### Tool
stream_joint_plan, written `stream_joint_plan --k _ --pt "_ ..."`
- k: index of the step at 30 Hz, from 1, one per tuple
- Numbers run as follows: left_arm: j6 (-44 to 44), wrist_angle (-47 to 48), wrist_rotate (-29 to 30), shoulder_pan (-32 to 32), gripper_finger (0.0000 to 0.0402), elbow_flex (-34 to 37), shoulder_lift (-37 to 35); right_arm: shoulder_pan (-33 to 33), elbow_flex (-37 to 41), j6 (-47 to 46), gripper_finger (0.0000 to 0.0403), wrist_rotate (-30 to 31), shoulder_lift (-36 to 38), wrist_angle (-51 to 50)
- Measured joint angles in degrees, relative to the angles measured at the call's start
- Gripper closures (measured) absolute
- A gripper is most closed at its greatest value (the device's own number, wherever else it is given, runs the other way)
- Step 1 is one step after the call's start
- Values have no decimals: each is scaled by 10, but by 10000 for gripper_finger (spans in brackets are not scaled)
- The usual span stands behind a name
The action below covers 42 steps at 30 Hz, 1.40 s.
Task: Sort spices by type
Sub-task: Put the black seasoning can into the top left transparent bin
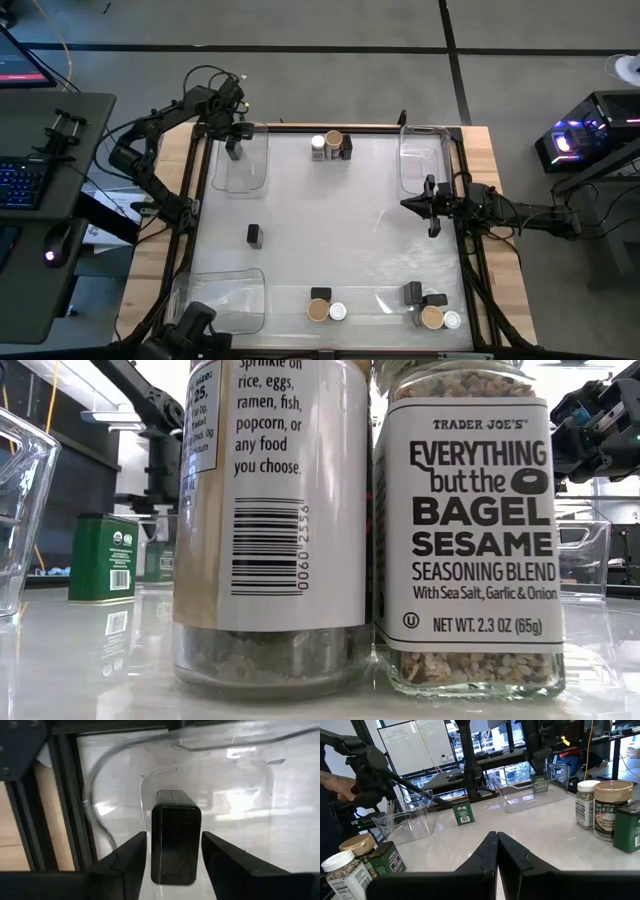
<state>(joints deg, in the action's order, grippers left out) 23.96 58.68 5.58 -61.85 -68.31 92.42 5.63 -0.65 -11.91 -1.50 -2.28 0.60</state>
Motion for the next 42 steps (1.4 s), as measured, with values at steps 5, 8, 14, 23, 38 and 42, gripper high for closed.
stream_joint_plan --k 5,8,14,23,38,42 --pt "26 1 0 -2 195 0 -29 0 0 0 402 0 0 0" --pt "29 2 -8 -2 191 -6 -46 0 0 0 402 0 0 0" --pt "-10 0 -21 13 191 -30 -81 0 0 0 402 0 0 0" --pt "12 -37 -18 101 378 36 -74 0 0 0 402 0 0 0" --pt "27 -118 10 70 401 89 -69 0 0 0 402 0 0 0" --pt "25 -122 9 56 401 104 -69 0 0 0 402 0 0 0"
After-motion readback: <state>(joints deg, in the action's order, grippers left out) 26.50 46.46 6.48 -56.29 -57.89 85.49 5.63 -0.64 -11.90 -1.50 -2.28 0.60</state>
